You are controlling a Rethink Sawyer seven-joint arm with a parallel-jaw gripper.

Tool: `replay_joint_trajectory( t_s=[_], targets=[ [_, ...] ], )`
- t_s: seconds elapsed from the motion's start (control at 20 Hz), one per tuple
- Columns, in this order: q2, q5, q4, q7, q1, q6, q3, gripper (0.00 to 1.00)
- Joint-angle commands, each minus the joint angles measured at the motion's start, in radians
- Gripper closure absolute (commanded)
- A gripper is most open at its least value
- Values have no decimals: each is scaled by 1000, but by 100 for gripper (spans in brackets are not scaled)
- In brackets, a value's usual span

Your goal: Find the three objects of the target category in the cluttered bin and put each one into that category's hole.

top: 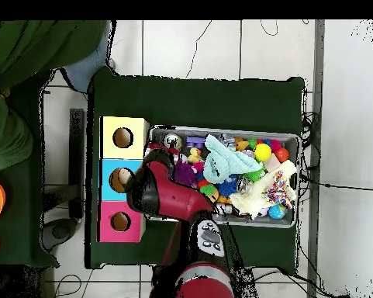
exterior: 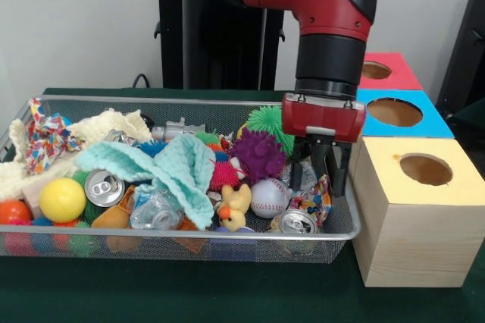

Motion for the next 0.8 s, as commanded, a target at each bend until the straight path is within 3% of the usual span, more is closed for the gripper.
replay_joint_trajectory(
  t_s=[0.05, 0.25, 0.6, 0.8],
  targets=[
    [10, 142, -24, 256, 53, -8, -10, 0],
    [41, 131, -21, 281, 33, -38, 16, 0],
    [158, 139, -49, 343, -19, -105, 63, 0],
    [175, 87, -50, 345, -52, -135, 84, 0]
  ],
)
